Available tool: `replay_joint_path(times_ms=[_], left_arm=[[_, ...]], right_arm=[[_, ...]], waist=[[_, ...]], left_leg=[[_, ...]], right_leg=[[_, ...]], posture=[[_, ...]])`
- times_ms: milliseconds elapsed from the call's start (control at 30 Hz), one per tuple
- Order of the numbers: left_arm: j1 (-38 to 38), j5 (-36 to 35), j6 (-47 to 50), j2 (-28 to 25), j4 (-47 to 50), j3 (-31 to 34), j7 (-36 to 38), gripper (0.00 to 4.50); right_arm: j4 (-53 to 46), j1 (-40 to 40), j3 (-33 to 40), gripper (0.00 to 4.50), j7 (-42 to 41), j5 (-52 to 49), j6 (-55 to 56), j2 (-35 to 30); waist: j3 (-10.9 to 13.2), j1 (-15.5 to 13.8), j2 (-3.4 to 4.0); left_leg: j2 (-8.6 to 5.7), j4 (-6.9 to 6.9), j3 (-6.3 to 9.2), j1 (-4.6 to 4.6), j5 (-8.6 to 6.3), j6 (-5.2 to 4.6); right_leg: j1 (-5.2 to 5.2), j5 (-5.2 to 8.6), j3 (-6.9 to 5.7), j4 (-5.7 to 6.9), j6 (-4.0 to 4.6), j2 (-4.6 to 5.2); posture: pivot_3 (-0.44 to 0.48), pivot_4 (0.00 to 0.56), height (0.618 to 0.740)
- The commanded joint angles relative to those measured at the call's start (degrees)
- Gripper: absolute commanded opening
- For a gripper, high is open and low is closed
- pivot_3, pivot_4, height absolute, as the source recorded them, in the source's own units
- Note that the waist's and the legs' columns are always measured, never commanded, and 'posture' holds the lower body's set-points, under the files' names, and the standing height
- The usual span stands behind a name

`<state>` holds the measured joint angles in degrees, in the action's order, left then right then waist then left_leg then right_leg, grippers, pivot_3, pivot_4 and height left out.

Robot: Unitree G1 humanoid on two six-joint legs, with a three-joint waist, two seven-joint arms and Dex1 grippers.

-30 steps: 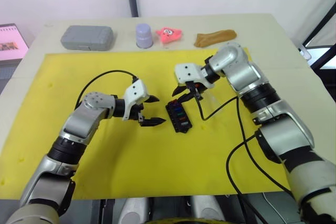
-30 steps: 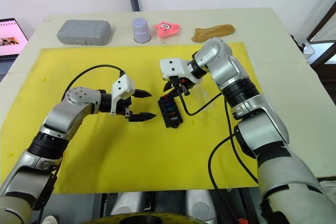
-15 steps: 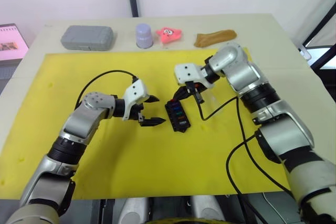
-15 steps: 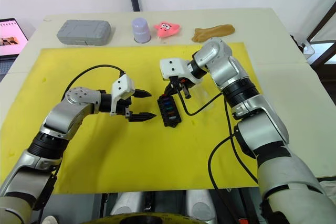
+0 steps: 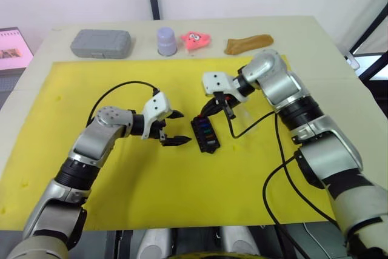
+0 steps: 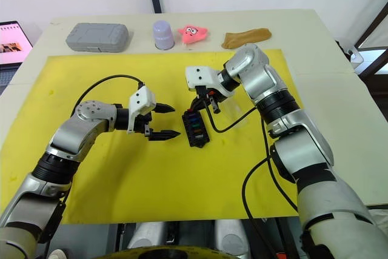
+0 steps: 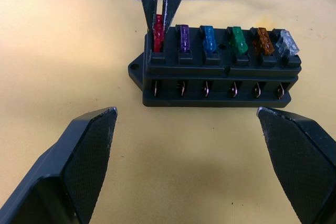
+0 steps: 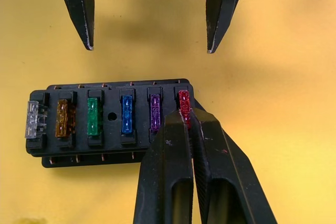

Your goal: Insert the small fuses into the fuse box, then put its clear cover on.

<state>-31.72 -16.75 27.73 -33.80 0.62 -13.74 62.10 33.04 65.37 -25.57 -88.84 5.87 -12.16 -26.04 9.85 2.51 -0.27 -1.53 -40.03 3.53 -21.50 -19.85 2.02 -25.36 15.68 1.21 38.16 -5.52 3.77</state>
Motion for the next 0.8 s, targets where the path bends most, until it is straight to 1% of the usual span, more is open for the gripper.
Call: replay_joint_path(times_ms=[33, 333, 633, 800], left_arm=[[-0.4, -0.3, -0.9, -0.6, 1.3, 1.9, 0.2, 4.50], [-0.6, -0.3, -0.9, -0.7, 1.2, 1.9, 0.3, 4.50], [-0.8, -0.2, -1.1, -0.5, 1.0, 1.7, 0.3, 4.50], [-0.9, 0.0, -1.2, -0.5, 0.7, 1.6, 0.4, 4.50]], right_arm=[[0.2, 1.7, 0.8, 0.03, -1.2, -0.9, -0.8, 0.3], [-0.7, 2.6, 1.7, 0.03, -1.6, -1.7, -0.8, -0.3], [-2.4, 2.2, 2.6, 0.03, -0.7, -1.6, 2.3, -1.5], [-4.3, 1.6, 2.9, 0.03, -1.6, -2.2, 0.9, -2.0]], waist=[[0.0, 0.0, 0.00], [0.0, 0.0, 0.00], [0.0, 0.0, 0.00], [0.0, 0.0, 0.00]], left_leg=[[0.00, 0.00, 0.00, 0.00, 0.00, 0.00], [0.00, 0.00, 0.00, 0.00, 0.00, 0.00], [0.00, 0.00, 0.00, 0.00, 0.00, 0.00], [0.00, 0.00, 0.00, 0.00, 0.00, 0.00]], right_leg=[[0.00, 0.00, 0.00, 0.00, 0.00, 0.00], [0.00, 0.00, 0.00, 0.00, 0.00, 0.00], [0.00, 0.00, 0.00, 0.00, 0.00, 0.00], [0.00, 0.00, 0.00, 0.00, 0.00, 0.00]], posture=[[0.000, 0.150, 0.740], [0.000, 0.150, 0.740], [0.000, 0.150, 0.740], [0.000, 0.150, 0.740]])
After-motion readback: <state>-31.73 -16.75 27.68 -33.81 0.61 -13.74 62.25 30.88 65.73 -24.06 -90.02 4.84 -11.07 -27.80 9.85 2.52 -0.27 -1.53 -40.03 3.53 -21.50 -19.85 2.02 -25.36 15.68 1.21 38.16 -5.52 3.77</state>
